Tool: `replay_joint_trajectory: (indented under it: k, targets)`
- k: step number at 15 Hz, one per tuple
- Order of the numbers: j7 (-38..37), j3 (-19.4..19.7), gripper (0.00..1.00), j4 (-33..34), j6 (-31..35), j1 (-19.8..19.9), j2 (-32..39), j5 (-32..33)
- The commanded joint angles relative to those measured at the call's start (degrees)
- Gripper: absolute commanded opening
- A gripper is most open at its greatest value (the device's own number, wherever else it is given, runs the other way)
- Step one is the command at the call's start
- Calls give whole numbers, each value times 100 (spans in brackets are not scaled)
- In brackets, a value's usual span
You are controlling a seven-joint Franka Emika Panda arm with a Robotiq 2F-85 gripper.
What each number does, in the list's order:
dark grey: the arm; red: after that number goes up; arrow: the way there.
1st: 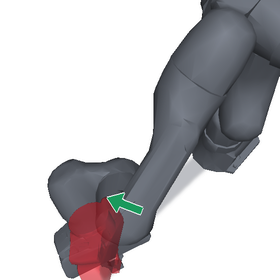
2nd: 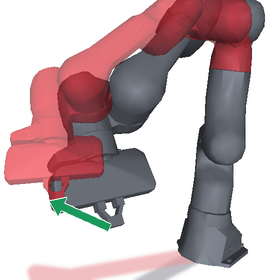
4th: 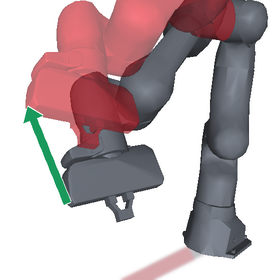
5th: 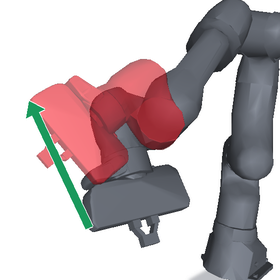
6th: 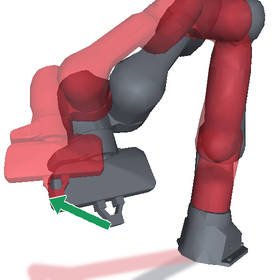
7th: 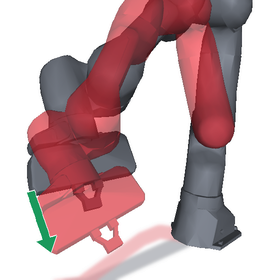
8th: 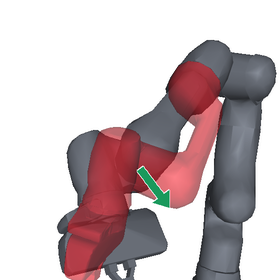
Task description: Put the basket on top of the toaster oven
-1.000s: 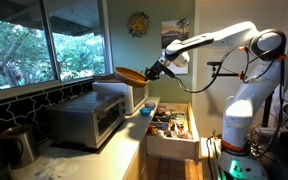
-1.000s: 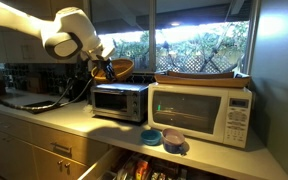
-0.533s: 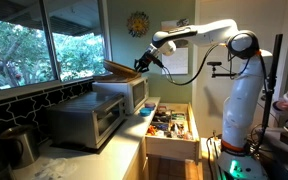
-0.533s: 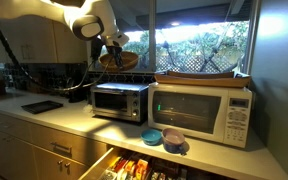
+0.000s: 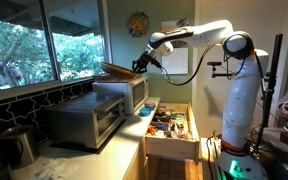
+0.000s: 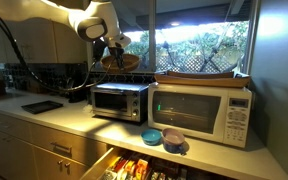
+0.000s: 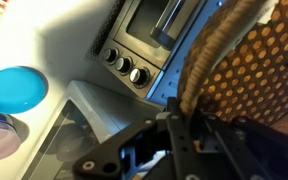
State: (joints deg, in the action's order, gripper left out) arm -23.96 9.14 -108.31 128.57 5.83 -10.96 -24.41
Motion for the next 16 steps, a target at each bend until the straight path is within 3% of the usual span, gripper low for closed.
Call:
replay_joint_trajectory:
  k: [1,5,8,12,16]
  targets:
    - [-452,-203,2,1341,-884,-49,1061,187]
    - [-946,-398,2,2585,-1773,-126,2049,752]
    - [-1400,-423,2,3536,-1844,-286,2752,1371]
    - [-1779,-443,2,4652,-1970,-532,3438,1730]
    - [-1755,-517,2,5428,-2851,-697,3918,1874]
